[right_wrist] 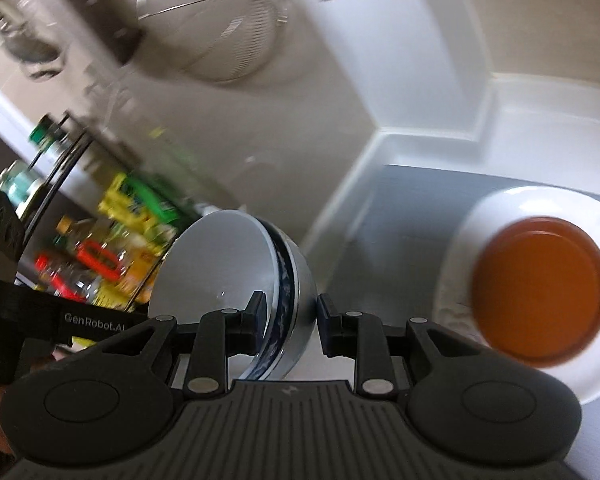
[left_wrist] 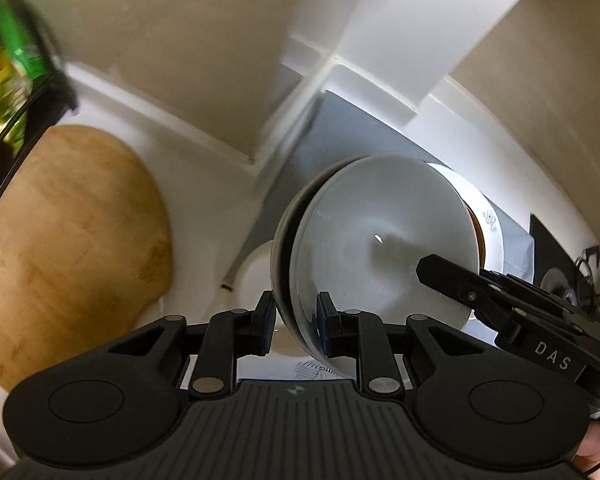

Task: Organize plates and bowls
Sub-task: 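Carry the stacked bowls with both grippers toward the orange-topped plate stack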

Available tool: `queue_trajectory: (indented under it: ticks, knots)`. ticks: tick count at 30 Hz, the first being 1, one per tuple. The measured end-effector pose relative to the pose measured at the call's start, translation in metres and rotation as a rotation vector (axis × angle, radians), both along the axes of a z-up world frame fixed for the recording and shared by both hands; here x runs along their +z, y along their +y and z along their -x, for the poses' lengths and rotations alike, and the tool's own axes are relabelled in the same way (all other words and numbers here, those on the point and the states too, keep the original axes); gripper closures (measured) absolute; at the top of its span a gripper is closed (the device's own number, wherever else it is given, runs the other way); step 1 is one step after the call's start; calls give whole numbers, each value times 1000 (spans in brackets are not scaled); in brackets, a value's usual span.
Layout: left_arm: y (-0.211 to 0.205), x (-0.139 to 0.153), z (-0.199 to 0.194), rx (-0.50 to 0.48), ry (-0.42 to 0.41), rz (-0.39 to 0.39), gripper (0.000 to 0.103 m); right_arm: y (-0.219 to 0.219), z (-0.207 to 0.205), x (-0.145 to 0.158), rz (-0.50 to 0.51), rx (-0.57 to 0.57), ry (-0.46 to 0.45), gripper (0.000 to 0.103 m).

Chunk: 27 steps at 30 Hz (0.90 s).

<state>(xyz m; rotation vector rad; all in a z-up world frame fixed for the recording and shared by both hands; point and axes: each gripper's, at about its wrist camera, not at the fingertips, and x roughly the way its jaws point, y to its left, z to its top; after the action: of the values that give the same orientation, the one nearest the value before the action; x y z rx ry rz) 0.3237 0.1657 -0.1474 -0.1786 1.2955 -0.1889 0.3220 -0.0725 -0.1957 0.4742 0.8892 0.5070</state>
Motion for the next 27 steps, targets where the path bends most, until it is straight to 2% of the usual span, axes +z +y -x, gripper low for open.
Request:
queue_trajectory:
  ticks: [4,12,17,27]
  knots:
    - [18,-8,2,9,18,15,79,11,1,-1,24,30,12,74]
    - [24,-62,-6,19,144,46,79,19,6,-42,66,28,93,74]
    - [28,-79,-9,7,169,55,80,25,5,-56,102,21,123,74]
    - [26,-103,-18,-16,186,49,79,45,5,-66,293,94,94,74]
